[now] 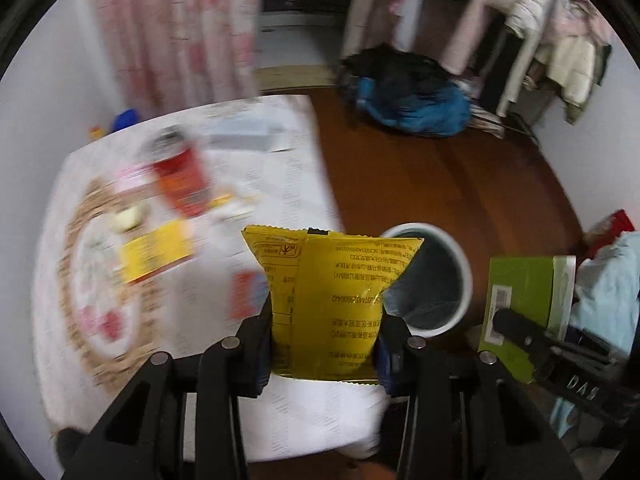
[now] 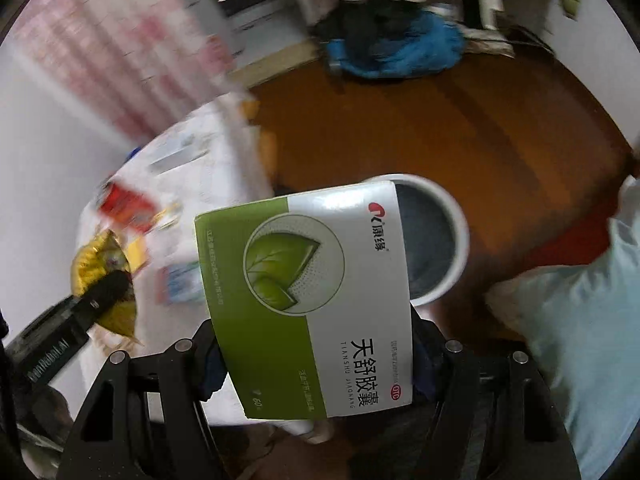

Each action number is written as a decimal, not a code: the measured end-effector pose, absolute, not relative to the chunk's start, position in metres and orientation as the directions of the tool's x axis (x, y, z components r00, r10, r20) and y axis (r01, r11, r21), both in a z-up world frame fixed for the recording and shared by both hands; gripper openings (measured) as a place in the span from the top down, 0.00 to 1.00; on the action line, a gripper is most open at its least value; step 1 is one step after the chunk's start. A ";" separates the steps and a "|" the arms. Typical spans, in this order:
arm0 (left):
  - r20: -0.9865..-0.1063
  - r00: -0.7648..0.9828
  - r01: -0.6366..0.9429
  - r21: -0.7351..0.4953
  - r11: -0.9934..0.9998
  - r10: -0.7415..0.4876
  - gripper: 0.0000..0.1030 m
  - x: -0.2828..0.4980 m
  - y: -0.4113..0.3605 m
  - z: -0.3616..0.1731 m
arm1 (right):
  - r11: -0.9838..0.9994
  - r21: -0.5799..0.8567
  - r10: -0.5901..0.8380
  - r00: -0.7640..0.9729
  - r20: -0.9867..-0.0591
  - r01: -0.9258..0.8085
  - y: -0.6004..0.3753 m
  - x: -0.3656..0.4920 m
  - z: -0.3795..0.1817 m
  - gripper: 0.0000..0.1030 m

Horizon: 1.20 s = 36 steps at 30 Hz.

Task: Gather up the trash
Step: 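Carry both items over the white bin and open both tools to drop them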

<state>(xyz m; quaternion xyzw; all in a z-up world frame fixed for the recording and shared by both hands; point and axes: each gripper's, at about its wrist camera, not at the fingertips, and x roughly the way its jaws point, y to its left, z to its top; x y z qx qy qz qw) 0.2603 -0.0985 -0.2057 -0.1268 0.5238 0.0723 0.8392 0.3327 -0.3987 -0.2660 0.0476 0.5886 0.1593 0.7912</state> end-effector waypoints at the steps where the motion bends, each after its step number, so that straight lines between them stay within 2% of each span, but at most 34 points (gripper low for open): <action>1: -0.897 0.441 -0.241 -0.145 0.960 -0.025 0.64 0.275 -0.109 -0.213 | 0.951 0.255 0.293 0.255 -0.921 -0.173 -0.412 0.344 -0.274 0.28; 7: -0.926 0.363 -0.170 -0.174 0.970 -0.102 0.64 0.350 -0.167 -0.279 | 0.959 0.279 0.284 0.186 -0.940 -0.054 -0.469 0.408 -0.351 0.28; 13: -0.954 0.268 -0.132 -0.178 0.975 -0.138 0.64 0.396 -0.199 -0.352 | 0.964 0.267 0.266 0.109 -0.958 -0.008 -0.482 0.451 -0.432 0.28; 19: -0.964 0.208 -0.103 -0.187 0.977 -0.163 0.64 0.418 -0.213 -0.386 | 0.965 0.262 0.260 0.052 -0.964 0.026 -0.487 0.468 -0.487 0.28; 24: -0.970 0.168 -0.100 -0.193 0.976 -0.174 0.61 0.418 -0.214 -0.398 | 0.955 0.293 0.291 0.043 -0.956 0.051 -0.487 0.473 -0.505 0.25; 25: -0.971 0.166 -0.097 -0.191 0.977 -0.174 0.59 0.417 -0.214 -0.398 | 0.953 0.298 0.296 0.039 -0.954 0.053 -0.487 0.472 -0.507 0.24; 27: -0.973 0.174 -0.092 -0.169 0.981 -0.151 0.42 0.417 -0.214 -0.397 | 0.950 0.306 0.305 0.039 -0.952 0.055 -0.486 0.472 -0.509 0.20; 28: -0.973 0.182 -0.092 -0.158 0.983 -0.140 0.27 0.416 -0.215 -0.396 | 0.953 0.298 0.297 0.037 -0.954 0.052 -0.485 0.472 -0.509 0.16; 29: -0.973 0.188 -0.091 -0.149 0.985 -0.130 0.16 0.415 -0.214 -0.395 | 0.958 0.282 0.281 0.036 -0.959 0.049 -0.483 0.471 -0.508 0.06; 30: -0.974 0.191 -0.089 -0.137 0.987 -0.118 0.13 0.413 -0.214 -0.391 | 0.960 0.277 0.275 0.040 -0.961 0.048 -0.483 0.470 -0.507 0.02; 34: -0.977 0.203 -0.087 -0.088 0.992 -0.069 0.06 0.410 -0.211 -0.386 | 0.975 0.219 0.218 0.059 -0.974 0.023 -0.481 0.463 -0.490 0.02; 36: -0.976 0.213 -0.081 -0.065 0.995 -0.046 0.06 0.406 -0.212 -0.380 | 0.982 0.187 0.186 0.070 -0.980 0.013 -0.481 0.459 -0.483 0.02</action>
